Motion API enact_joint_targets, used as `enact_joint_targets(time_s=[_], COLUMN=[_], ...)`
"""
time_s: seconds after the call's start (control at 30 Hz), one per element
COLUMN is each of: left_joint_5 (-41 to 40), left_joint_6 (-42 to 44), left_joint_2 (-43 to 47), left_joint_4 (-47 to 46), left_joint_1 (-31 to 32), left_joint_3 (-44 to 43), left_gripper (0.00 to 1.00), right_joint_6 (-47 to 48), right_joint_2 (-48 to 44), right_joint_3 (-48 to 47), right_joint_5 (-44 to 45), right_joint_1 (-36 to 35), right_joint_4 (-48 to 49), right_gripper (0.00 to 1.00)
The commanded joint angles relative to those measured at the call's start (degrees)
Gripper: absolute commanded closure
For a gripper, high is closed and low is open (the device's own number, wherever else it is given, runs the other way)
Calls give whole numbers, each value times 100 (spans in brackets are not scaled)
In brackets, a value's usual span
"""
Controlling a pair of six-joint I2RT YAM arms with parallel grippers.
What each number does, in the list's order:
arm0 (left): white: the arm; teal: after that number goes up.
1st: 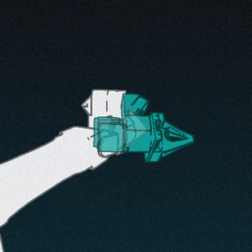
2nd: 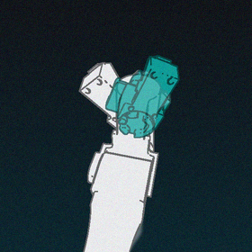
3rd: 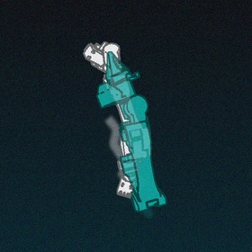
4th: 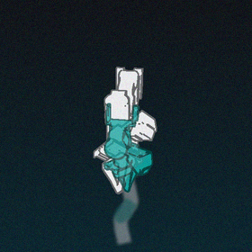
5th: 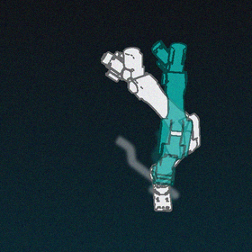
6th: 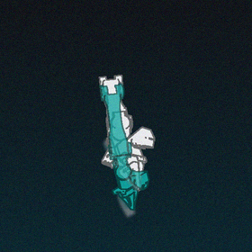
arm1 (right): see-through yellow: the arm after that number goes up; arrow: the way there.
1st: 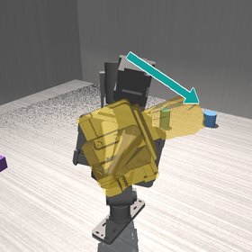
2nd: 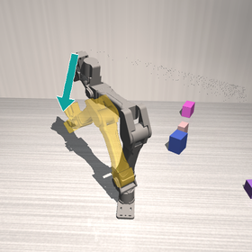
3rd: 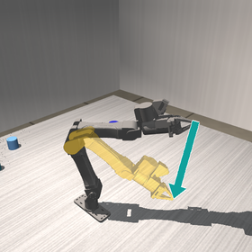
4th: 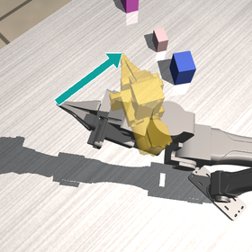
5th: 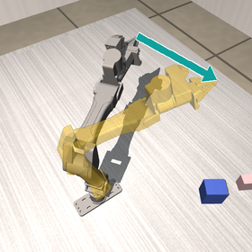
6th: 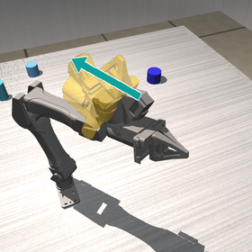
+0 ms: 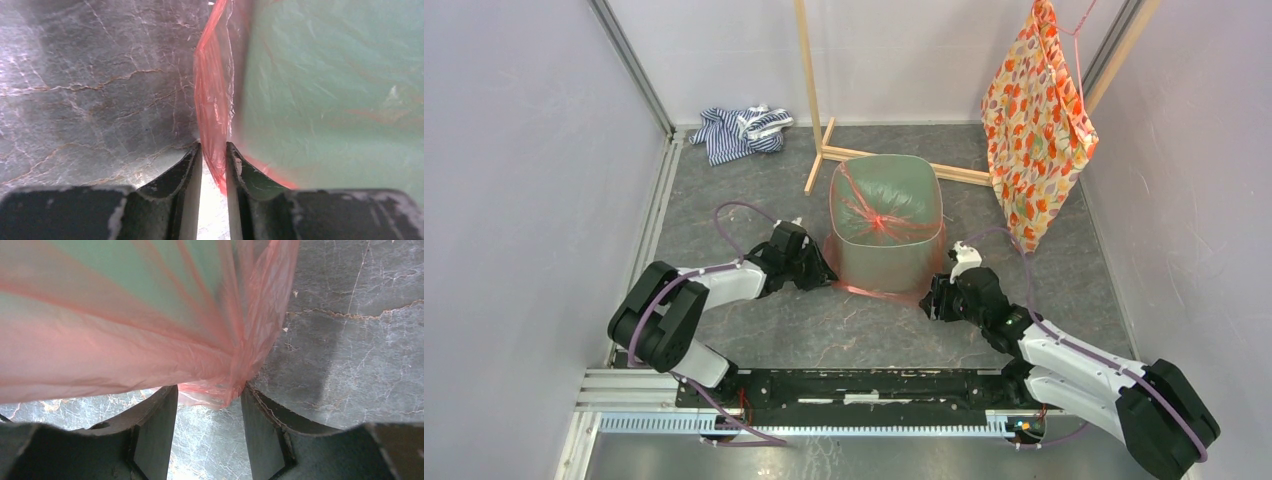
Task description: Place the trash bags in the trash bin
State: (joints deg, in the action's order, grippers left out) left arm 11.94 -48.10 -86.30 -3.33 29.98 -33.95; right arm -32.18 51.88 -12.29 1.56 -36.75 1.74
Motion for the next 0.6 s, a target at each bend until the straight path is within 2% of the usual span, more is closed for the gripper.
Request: enact_joint_targets(time_s=[0.0, 0.13, 0.27, 0.37, 0.4, 0.5, 0.57], left_joint_5=[-633, -1137, -1698, -1919, -1932, -1993, -2018], left_joint_6=[200, 446, 648, 845, 883, 1002, 1073], left_joint_2=[-129, -206, -296, -285, -233, -89, -3], left_joint_4=[267, 583, 646, 490, 385, 162, 189], left_joint_1=[8, 4, -22, -27, -21, -26, -25], left_joint_3=[-48, -160, -278, -266, -190, -60, -40], left_gripper=[71, 73, 86, 95, 96, 96, 90], right_joint_6=[35, 218, 360, 398, 395, 313, 261], right_joint_2=[23, -8, -50, -18, 3, 3, -91], right_joint_3=[-239, -330, -314, -232, -204, -124, -54], right_joint_5=[268, 766, 1314, 1420, 1426, 1352, 1330], right_joint_1=[-59, -74, -71, -77, -75, -74, -77], right_joint_4=[134, -162, -546, -469, -406, -291, -264], right_gripper=[44, 42, 42, 51, 55, 62, 62])
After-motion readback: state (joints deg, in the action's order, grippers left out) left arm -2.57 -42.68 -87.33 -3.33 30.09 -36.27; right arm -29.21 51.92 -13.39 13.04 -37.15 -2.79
